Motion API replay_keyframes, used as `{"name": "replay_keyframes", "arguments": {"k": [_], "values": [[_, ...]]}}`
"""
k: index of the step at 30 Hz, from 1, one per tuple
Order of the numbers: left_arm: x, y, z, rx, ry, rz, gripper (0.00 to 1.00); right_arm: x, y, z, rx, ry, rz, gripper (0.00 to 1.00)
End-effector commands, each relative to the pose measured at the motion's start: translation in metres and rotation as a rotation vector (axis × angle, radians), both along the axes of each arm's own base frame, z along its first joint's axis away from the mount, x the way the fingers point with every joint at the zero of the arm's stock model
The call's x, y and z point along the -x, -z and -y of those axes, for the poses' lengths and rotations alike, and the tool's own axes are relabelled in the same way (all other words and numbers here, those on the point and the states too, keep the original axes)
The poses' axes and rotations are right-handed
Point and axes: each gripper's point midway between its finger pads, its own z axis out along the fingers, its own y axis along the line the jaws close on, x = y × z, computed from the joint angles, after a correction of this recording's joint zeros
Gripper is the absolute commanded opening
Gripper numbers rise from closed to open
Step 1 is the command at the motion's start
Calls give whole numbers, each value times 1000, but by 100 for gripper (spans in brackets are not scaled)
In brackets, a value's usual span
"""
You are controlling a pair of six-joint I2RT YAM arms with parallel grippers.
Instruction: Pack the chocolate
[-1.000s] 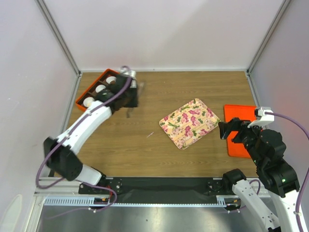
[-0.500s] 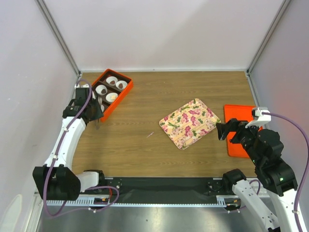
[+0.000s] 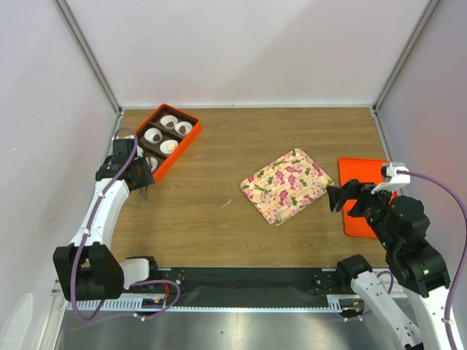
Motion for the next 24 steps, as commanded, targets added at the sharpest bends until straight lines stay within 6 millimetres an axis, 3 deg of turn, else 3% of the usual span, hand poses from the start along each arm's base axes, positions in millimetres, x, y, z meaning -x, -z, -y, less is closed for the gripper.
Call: {"name": "replay_keyframes", "arguments": {"k": [1,17,24], "values": [[-15,-7,-4,-17,10,56,38,0,-10,1,-17,5,40,100],[-26,-10,-10,-45,10,58,38,-3,-8,1,-17,15,36,100],[-29,-7,-12,-54,5,49,44,-1,-11,5,-10,27,46,100]]}}
